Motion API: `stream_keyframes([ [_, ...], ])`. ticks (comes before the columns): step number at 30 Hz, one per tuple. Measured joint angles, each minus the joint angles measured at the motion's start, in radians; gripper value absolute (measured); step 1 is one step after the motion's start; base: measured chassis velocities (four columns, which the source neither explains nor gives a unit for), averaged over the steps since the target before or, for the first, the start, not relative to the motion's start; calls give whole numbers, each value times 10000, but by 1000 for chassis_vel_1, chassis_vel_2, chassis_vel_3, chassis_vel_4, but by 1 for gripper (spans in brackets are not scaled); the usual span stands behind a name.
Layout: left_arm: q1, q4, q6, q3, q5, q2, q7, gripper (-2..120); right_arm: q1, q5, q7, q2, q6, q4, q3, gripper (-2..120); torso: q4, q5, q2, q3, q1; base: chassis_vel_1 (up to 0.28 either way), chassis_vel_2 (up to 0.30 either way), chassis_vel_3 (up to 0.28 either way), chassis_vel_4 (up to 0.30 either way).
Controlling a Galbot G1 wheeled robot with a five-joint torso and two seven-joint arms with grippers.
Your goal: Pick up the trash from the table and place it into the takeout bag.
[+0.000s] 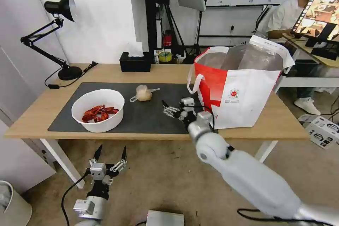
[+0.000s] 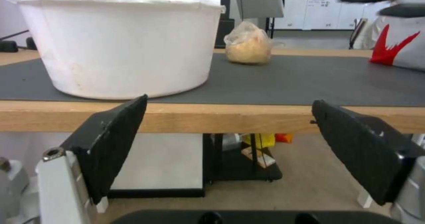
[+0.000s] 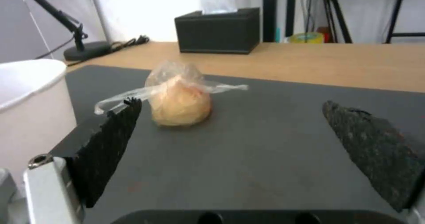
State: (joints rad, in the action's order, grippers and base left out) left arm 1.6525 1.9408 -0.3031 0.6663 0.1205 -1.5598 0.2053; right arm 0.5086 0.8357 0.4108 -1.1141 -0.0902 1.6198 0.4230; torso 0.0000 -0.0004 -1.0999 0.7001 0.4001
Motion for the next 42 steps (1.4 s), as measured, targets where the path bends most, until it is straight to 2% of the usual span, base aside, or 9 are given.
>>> stream_keyframes([
  [6,-16,-29,-7,48,3,-8,0,100,-844,330,-30,-741,12,-1357,799,100,0,1,0,0,0,0,0,0,0],
  [9,-17,-37,-14,104,23,-8,0,100,-1304,409,-124,-1291,59,-2409,1198,100,-1,1,0,0,0,0,0,0,0],
  [17,-37,-59,-50,172,81,30,-1,100,-1996,396,-380,-2373,266,-4240,1625,100,0,2,0,0,0,0,0,0,0],
  [25,-76,-61,-122,184,104,28,-4,100,-2595,408,-584,-3275,335,-5339,1782,100,1,2,-2,-1,0,0,0,0,0],
  [37,-21,-40,-270,217,116,13,-10,100,-3059,323,-925,-4038,441,-6698,1810,100,0,3,-2,-1,-2,0,0,0,0],
  [42,11,-42,-308,238,122,19,-11,100,-3291,-20,-1229,-4459,714,-7659,1816,100,-1,3,-2,-1,-1,0,0,0,0],
])
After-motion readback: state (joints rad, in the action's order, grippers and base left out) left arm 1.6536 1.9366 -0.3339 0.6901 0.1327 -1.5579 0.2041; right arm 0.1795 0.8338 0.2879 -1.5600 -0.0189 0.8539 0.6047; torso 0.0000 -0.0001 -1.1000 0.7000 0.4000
